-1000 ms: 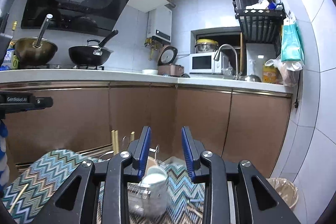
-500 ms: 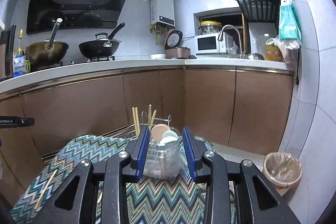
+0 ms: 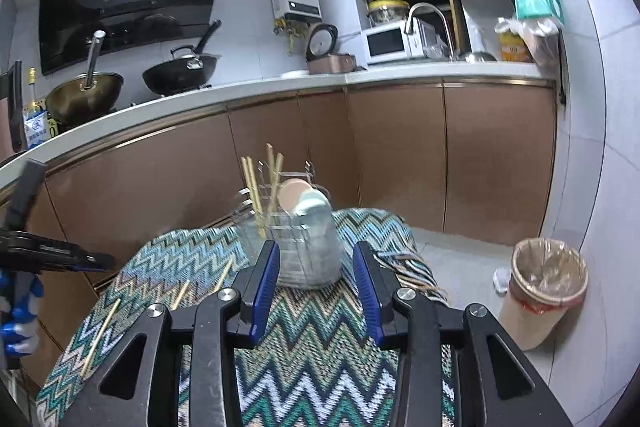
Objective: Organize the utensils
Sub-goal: 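Withdraw both tools and lower left tool onto another chopstick on the cloth, then close left tool on the bamboo chopstick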
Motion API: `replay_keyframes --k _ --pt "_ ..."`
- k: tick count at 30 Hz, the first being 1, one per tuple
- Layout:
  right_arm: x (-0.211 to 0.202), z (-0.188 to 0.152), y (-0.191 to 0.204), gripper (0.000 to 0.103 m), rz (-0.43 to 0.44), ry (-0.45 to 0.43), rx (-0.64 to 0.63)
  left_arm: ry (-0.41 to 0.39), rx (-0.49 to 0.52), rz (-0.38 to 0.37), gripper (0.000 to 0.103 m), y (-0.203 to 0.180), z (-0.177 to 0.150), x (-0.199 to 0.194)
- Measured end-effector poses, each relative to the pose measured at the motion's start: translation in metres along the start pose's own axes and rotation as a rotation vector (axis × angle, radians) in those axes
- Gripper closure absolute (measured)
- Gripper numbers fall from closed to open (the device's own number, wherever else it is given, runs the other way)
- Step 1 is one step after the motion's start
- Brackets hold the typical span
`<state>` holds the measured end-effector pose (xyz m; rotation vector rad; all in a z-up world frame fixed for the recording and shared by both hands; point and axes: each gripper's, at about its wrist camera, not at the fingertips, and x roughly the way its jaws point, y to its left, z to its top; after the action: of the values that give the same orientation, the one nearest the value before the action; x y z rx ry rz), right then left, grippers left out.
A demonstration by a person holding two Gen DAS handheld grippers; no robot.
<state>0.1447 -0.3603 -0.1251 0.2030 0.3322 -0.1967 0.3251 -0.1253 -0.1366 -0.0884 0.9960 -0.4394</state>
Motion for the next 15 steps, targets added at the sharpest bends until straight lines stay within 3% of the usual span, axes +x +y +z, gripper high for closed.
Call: replay_keyframes --k 6,15 --pt "0.026 -0.015 -0.026 0.067 0.001 0.076 0.032 0.139 -0.028 0.012 0.081 -0.014 0.044 0.090" --pt "0.062 -0.034 -0.042 0.067 0.065 0.176 0.059 0.262 -0.024 0.056 0.082 -0.028 0.078 0.169"
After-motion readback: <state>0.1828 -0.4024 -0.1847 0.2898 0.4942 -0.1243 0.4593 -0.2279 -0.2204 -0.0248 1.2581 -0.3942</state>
